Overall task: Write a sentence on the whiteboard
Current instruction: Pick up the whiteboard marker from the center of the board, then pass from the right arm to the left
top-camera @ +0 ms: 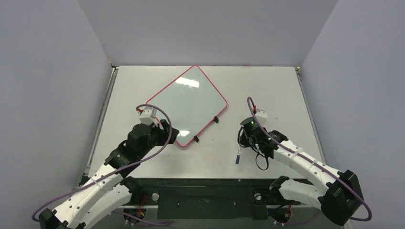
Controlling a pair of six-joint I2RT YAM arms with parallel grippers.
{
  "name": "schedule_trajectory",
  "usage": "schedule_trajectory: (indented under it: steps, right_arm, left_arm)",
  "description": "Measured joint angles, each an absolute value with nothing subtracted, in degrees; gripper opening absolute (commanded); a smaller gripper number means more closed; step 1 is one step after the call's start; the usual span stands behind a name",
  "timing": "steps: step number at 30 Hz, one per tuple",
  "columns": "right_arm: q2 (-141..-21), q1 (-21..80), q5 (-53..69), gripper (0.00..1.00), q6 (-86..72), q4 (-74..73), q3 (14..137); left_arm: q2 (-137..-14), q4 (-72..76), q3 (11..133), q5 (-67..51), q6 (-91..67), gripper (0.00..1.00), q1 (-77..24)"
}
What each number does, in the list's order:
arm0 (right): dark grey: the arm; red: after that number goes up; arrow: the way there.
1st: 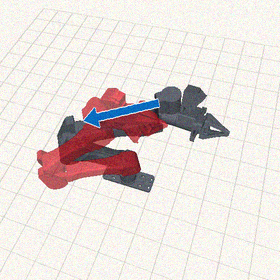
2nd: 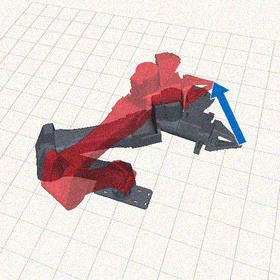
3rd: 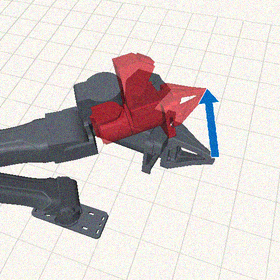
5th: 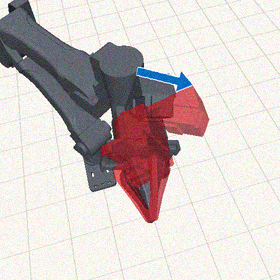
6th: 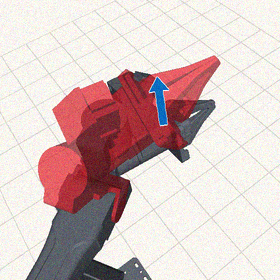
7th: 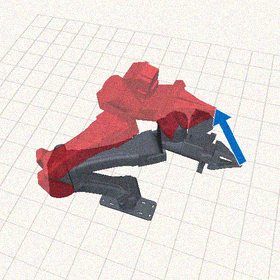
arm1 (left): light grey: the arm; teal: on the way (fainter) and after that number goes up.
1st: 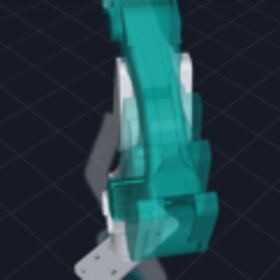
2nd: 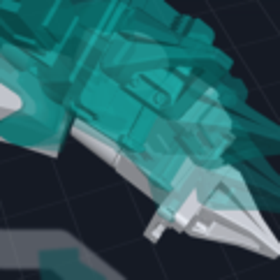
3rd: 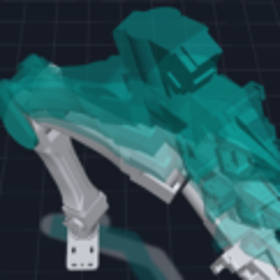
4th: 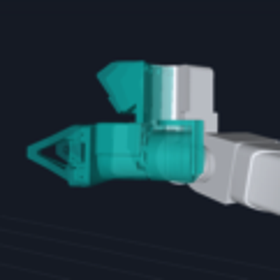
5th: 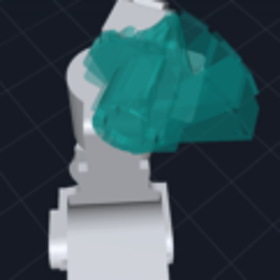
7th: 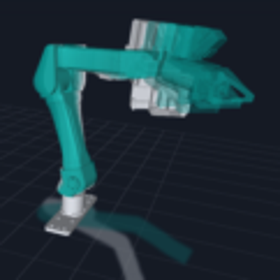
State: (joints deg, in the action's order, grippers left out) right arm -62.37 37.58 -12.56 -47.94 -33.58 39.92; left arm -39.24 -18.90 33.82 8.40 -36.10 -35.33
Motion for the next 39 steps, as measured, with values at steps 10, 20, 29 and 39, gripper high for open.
schedule_trajectory:
  steps: [10,20,29,39]
  right_arm:
    - [-59.4,37.1,-16.9,0.00,-54.1,-35.0,44.6]
    - [-58.5,37.1,-18.7,0.00,-61.9,-37.0,53.0]
    - [-55.5,37.1,-19.7,0.00,-69.7,-37.4,56.4]
    - [-54.0,37.1,-21.1,0.00,-74.2,-37.4,60.2]
  left_arm:
    - [-42.9,-13.6,33.8,16.6,-38.6,0.58,-44.8]
    - [-49.0,-4.3,33.9,28.6,-37.5,0.58,-57.1]
    - [-56.8,13.0,33.7,35.1,-31.9,0.56,-65.0]
    - [-67.6,29.1,34.0,33.7,-21.7,0.53,-67.5]
